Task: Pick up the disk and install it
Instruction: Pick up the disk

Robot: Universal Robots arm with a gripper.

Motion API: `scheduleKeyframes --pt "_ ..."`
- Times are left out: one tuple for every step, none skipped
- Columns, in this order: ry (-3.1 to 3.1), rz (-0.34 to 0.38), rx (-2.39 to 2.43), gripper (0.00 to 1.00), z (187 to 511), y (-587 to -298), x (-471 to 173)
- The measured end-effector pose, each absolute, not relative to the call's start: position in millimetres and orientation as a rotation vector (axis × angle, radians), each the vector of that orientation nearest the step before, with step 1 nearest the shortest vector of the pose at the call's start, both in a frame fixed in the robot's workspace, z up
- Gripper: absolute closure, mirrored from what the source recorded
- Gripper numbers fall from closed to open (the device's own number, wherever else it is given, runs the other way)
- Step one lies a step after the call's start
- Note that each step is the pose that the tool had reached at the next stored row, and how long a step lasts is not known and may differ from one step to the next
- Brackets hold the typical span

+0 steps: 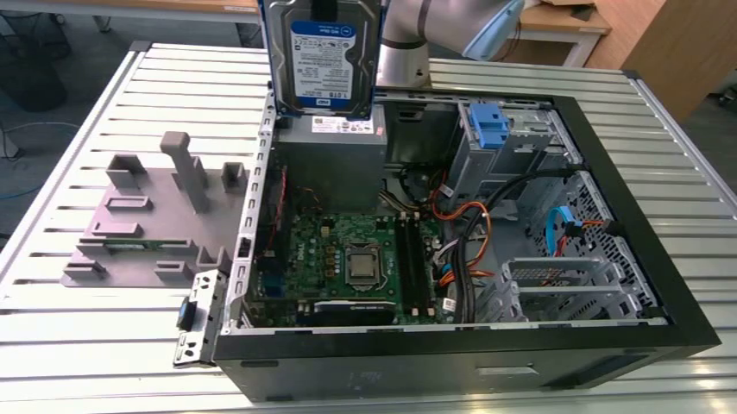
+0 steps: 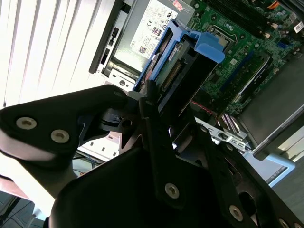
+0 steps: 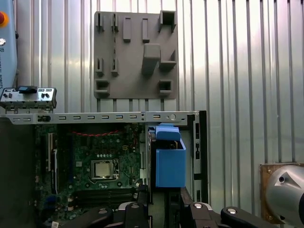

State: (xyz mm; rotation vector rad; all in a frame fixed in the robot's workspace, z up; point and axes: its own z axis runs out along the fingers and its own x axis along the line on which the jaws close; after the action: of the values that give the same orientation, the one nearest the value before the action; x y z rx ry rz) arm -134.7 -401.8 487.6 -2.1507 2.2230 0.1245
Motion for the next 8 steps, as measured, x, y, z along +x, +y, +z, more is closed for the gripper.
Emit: scheduleKeyframes --pt "2.223 0.125 -2.15 0.65 487.6 -401.9 -134.7" --pt "2.222 0.126 -2.15 0.65 487.5 -402.0 -134.7" --pt "2.222 0.126 -2.15 0.65 487.4 -402.2 -134.7" --pt "2.222 0.127 -2.15 0.65 487.3 -402.3 -134.7" --pt "2.221 0.127 -2.149 0.65 487.2 -402.4 -134.7" --pt "2.221 0.128 -2.149 0.65 487.2 -402.5 -134.7" --pt "2.221 0.128 -2.149 0.65 487.1 -402.6 -134.7" --pt "2.221 0.129 -2.149 0.65 487.0 -402.8 -134.7"
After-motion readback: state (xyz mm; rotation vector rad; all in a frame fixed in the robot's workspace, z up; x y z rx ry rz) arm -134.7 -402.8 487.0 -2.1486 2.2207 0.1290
